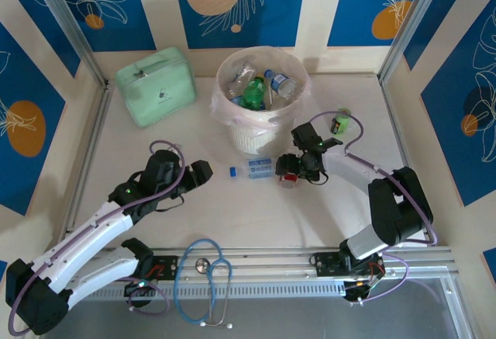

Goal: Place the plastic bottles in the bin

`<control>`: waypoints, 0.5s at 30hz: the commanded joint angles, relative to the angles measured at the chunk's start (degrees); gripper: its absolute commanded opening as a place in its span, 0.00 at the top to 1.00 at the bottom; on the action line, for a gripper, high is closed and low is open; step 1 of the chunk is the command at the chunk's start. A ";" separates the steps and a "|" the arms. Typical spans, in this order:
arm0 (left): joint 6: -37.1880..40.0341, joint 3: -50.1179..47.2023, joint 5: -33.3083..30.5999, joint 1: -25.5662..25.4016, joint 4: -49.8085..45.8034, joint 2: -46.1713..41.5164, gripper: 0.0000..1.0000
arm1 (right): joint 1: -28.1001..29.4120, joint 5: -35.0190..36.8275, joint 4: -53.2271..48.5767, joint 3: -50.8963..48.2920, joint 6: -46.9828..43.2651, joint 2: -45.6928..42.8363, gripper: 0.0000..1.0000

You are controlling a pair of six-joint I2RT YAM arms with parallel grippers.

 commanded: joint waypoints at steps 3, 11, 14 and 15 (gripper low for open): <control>-0.14 1.53 0.94 0.82 -0.40 -0.87 0.22 | 1.44 2.66 -4.42 2.28 1.82 2.20 0.18; -0.03 1.14 1.19 1.43 -0.27 -1.44 0.22 | 4.80 4.02 -5.63 3.23 2.53 3.16 0.31; 0.14 0.83 1.20 1.67 -0.48 -1.44 0.22 | 6.10 4.29 -5.38 2.97 2.29 2.57 0.36; 0.13 0.74 1.28 1.87 -0.59 -1.48 0.22 | 6.71 4.54 -5.36 2.88 2.20 2.24 0.37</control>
